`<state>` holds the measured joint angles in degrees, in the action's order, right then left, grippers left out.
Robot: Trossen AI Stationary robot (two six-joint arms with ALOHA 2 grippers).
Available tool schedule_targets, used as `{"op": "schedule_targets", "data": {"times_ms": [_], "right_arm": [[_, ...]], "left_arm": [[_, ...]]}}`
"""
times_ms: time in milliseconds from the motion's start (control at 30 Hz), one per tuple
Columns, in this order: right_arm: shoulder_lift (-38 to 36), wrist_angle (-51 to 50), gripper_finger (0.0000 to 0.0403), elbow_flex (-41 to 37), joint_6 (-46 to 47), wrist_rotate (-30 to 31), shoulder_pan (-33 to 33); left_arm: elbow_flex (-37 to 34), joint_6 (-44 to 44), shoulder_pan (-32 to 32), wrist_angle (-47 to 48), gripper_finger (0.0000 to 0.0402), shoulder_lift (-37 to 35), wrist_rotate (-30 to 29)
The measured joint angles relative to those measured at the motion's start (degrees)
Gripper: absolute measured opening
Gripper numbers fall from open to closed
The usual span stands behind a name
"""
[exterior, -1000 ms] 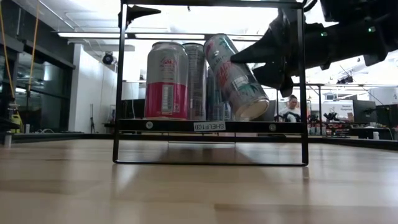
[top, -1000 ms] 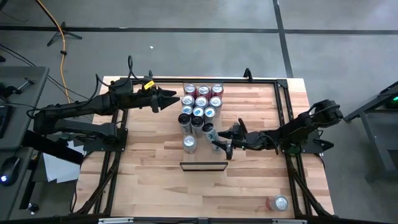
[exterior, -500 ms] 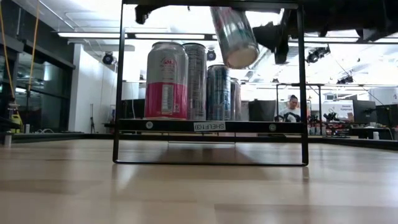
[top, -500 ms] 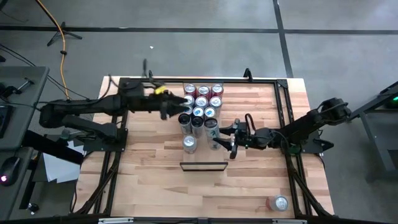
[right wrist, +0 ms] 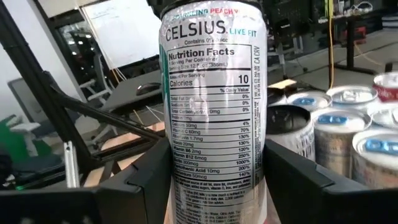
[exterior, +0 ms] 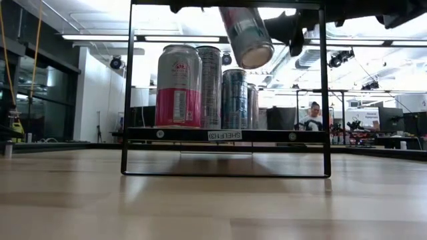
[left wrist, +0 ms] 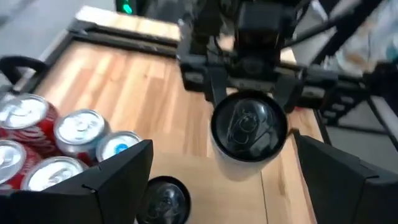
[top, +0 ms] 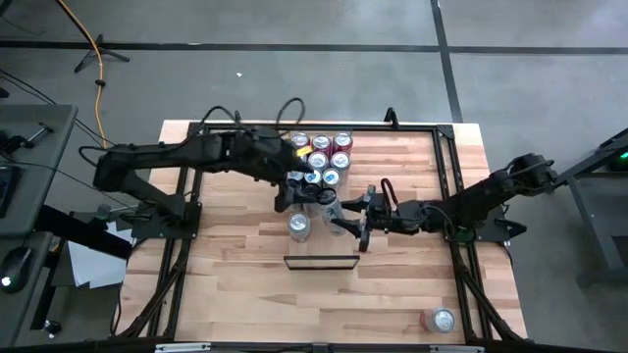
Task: Place canned beverage on shelf
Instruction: Put the white pink soda can on the shelf aligned with the other white pink soda cans
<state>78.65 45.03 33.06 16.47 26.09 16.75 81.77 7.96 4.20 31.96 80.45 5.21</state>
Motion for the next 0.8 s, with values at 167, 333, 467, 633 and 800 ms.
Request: {"op": "schedule_targets", "data": {"times_ms": [167,333,467,633,800], "right_arm": [[0.00,-9.25,0.0204,3.97,-2.34,-0.35,-1.14],[0.00,-18.14,0.0204,8.20,-3.69,-1.81,-1.77],[0.00,-21.06,0.0204,9.69,-4.57,-1.97,-1.77],[0.00,-21.31,0.0204,10.14,-5.15,0.03,-1.77],[0.00,-20.53,0.0204,10.42,-6.45,0.48,-1.81]], "left_arm": [[3.77,-1.86,-1.46,2.63,0.0344,5.32,3.26],[4.53,-2.11,-1.79,3.39,0.0344,8.33,3.11],[4.55,-2.13,-1.97,3.47,0.0344,8.22,3.28],[4.64,-2.24,-2.71,5.59,0.0344,7.67,3.48],[4.64,-3.65,-3.88,6.48,0.0344,8.01,2.72]]}}
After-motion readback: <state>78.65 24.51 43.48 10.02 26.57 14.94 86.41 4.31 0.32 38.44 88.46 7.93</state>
